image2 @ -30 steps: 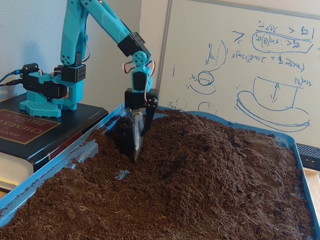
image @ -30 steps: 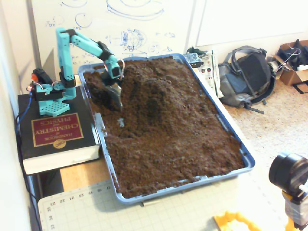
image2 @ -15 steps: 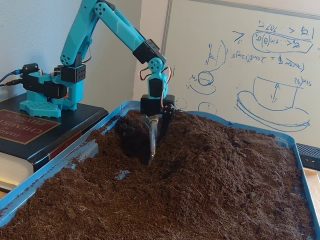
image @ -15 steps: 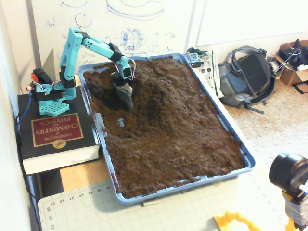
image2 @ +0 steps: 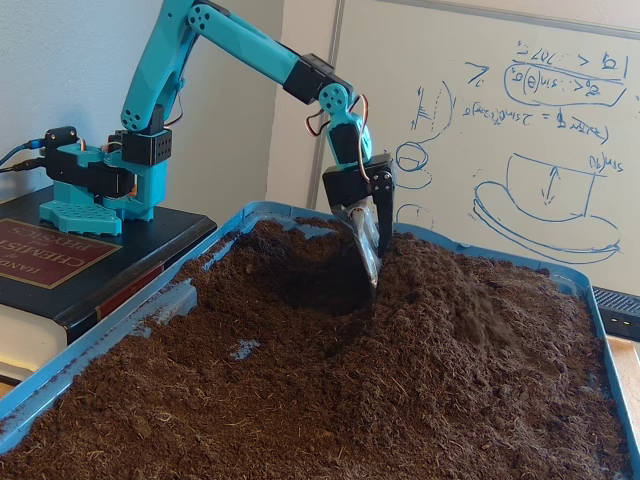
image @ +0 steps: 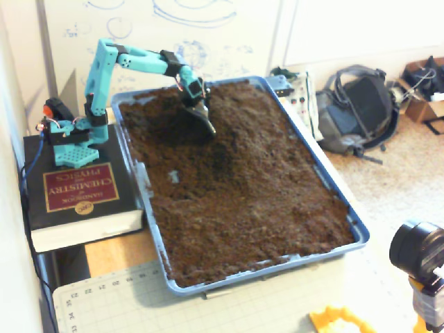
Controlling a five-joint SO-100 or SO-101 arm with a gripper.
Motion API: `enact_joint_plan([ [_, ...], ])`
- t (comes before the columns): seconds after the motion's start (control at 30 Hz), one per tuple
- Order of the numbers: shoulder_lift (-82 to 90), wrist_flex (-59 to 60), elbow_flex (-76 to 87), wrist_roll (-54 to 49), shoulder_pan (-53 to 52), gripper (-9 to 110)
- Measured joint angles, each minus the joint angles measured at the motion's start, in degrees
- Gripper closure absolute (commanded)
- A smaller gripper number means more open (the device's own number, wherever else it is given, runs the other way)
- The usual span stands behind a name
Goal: Build a berm.
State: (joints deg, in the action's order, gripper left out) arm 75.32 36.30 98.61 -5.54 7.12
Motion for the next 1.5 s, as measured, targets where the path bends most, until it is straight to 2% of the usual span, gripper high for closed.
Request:
enact_joint_plan([
  [0.17, 11.6, 9.8, 6.2, 0.2, 0.1, 101],
  [0.37, 25.9, 27.2, 10.2, 0.2, 1.3, 101],
  [0.57, 33.0, 39.5, 14.2, 0.2, 4.5, 101],
  [0.7, 33.7, 36.5, 19.4, 1.2, 9.0, 101],
  [1.0, 33.7, 12.8, 37.5, 13.4, 19.8, 101],
  [1.5, 33.7, 8.9, 43.7, 29.7, 33.5, 101],
])
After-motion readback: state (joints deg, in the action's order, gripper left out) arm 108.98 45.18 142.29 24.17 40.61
